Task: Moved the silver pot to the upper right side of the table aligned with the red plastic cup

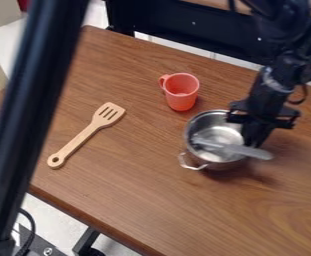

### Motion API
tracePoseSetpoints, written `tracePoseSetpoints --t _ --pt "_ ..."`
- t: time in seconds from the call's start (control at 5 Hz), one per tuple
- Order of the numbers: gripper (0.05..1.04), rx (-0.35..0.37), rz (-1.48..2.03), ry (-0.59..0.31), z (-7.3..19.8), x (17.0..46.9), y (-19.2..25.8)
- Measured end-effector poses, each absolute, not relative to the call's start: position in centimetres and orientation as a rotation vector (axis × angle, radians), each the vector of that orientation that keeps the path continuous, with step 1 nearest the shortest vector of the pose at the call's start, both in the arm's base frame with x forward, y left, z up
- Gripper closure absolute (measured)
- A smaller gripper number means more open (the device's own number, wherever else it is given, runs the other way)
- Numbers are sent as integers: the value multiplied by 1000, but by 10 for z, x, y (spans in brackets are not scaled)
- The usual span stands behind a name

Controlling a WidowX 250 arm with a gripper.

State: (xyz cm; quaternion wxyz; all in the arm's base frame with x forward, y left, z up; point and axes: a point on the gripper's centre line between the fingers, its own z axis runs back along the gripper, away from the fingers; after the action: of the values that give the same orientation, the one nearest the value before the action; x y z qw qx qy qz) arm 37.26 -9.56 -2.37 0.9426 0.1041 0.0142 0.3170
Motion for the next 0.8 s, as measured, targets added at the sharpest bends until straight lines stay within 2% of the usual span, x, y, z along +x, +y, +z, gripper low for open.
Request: tracePoseSetpoints --t 0.2,0.4,0.8 --pt "1026 178 705 47 -21 401 -108" --pt "1026 167 819 26 -23 431 -110" --pt "1026 208 970 27 -27 456 -95"
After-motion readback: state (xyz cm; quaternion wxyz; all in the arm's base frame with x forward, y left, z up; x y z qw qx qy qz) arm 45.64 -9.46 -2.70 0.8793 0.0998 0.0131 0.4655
